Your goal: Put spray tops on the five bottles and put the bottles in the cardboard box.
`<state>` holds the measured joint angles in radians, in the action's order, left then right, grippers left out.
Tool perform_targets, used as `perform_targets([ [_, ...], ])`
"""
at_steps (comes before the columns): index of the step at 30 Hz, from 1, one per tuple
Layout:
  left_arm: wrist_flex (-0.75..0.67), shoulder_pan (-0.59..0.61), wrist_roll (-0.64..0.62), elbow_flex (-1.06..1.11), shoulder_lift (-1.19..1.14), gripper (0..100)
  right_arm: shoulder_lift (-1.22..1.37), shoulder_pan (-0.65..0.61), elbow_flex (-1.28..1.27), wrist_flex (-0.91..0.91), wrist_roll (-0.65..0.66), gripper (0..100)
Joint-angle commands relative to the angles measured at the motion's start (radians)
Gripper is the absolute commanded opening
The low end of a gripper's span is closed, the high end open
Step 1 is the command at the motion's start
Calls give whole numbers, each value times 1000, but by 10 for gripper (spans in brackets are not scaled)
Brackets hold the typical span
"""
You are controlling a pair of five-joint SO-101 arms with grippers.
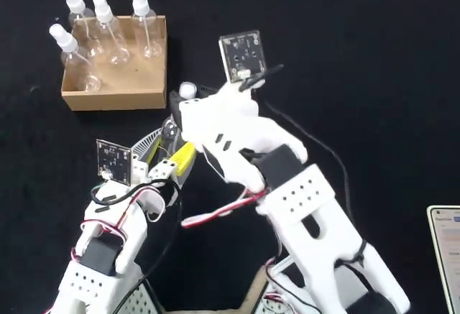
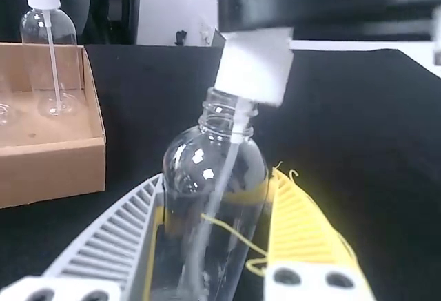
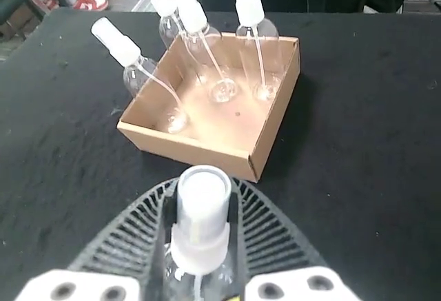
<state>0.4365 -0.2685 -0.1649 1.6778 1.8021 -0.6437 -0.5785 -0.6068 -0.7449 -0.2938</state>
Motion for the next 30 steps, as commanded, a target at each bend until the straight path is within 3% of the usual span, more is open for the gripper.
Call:
perform_targets([
  [1,-21,10,-11,21,12,66,-68,-32,-38,17,43,11],
  [5,-21,10,-11,21,12,66,-102,-51,-117,121,143,12],
  [11,-21,10,-11,21,12,66,-90,-52,-142,146,155,14],
  [18,-21,10,-11,21,12,66,-96,-80,-54,41,152,185],
  [25,-21,10,-11,21,12,66,-110,-129,206,-130,157,141],
  [30,-21,10,-11,21,12,66,-142,-63,344,-192,158,135],
])
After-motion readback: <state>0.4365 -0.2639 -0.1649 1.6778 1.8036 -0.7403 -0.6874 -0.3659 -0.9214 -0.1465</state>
